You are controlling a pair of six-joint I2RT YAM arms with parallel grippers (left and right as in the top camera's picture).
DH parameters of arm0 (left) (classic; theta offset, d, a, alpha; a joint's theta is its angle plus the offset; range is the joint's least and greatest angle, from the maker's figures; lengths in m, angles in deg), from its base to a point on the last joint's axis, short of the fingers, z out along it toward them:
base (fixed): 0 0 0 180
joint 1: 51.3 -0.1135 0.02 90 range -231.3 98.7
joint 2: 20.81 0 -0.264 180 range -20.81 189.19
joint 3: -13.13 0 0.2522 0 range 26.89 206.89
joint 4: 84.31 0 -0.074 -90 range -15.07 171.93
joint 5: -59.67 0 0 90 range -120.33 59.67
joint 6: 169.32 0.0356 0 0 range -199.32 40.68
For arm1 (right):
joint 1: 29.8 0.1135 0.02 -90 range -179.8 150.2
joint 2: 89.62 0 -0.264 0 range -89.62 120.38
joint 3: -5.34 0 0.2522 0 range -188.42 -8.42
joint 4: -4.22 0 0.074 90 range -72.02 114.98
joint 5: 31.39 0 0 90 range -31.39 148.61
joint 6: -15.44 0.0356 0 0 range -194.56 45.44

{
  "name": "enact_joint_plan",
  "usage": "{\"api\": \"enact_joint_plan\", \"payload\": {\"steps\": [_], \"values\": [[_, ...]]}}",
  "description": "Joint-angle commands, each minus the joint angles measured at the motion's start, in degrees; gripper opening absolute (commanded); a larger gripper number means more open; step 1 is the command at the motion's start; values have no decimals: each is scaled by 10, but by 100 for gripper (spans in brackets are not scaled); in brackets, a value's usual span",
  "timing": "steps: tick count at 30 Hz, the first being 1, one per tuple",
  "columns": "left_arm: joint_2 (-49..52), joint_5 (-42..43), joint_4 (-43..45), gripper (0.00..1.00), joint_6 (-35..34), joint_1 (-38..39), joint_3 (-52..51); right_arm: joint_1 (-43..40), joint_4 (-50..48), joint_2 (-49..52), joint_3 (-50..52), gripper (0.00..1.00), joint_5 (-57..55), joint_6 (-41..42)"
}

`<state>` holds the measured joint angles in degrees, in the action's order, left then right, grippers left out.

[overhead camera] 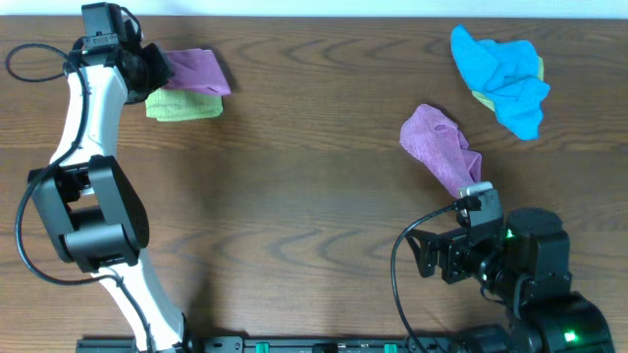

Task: Fold the cloth
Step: 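Lower the purple towel flat onto the green towel with the left gripper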

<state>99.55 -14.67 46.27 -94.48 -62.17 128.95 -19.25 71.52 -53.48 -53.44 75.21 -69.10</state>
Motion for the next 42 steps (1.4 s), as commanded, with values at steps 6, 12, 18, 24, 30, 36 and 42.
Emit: {"api": "enact_joint_plan", "payload": {"steps": [6, 12, 18, 24, 30, 36, 42], "values": [[3, -89, -18, 6, 37, -4, 12, -4, 1, -2, 3, 99, 3, 5], [3, -116, -19, 11, 45, -4, 12, -4, 1, -2, 3, 99, 3, 5], [3, -116, -20, 20, 45, -4, 12, -4, 1, -2, 3, 99, 3, 5], [3, -122, -23, 43, 45, -4, 12, -4, 1, -2, 3, 99, 3, 5], [3, -166, -35, 67, 57, -4, 12, -4, 1, -2, 3, 99, 3, 5], [3, -167, -35, 77, 62, -4, 12, -4, 1, -2, 3, 99, 3, 5], [-10, -167, -36, 78, 62, -4, 12, -4, 1, -2, 3, 99, 3, 5]]}}
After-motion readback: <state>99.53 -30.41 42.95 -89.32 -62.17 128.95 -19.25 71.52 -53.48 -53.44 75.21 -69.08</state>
